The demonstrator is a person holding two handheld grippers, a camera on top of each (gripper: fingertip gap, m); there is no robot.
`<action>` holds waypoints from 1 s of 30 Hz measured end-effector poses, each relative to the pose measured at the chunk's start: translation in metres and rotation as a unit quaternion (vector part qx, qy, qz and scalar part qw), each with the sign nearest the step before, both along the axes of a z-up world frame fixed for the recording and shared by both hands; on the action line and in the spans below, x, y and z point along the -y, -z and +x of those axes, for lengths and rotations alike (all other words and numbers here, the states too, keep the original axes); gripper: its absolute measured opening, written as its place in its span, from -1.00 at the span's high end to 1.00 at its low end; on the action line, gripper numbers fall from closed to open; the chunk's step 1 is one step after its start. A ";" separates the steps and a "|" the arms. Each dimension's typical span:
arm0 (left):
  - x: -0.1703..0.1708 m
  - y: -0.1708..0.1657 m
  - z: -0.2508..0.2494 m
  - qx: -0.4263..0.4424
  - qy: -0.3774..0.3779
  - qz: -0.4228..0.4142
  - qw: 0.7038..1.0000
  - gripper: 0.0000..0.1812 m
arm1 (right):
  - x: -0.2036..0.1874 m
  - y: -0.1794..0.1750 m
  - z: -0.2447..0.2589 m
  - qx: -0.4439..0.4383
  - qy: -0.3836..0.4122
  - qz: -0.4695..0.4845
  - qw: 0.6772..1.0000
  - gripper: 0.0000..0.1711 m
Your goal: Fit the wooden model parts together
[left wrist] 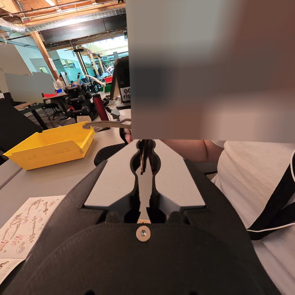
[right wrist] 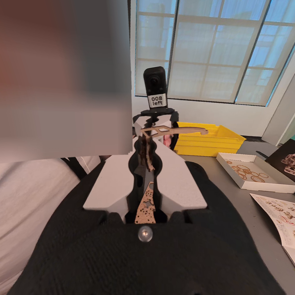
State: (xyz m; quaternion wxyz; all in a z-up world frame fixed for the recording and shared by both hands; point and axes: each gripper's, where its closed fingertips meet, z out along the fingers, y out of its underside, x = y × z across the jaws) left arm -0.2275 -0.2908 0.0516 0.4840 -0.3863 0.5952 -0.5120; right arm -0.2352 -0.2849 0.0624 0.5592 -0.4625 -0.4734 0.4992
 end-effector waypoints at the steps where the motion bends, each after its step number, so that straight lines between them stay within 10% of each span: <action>1: -0.001 -0.001 0.000 0.002 -0.004 0.000 1.000 0.97 | -0.003 -0.001 0.002 -0.003 0.008 -0.002 1.000 0.90; 30: 0.000 0.002 0.000 -0.009 -0.003 -0.012 1.000 0.97 | 0.000 0.005 -0.004 -0.002 -0.030 -0.034 0.999 0.89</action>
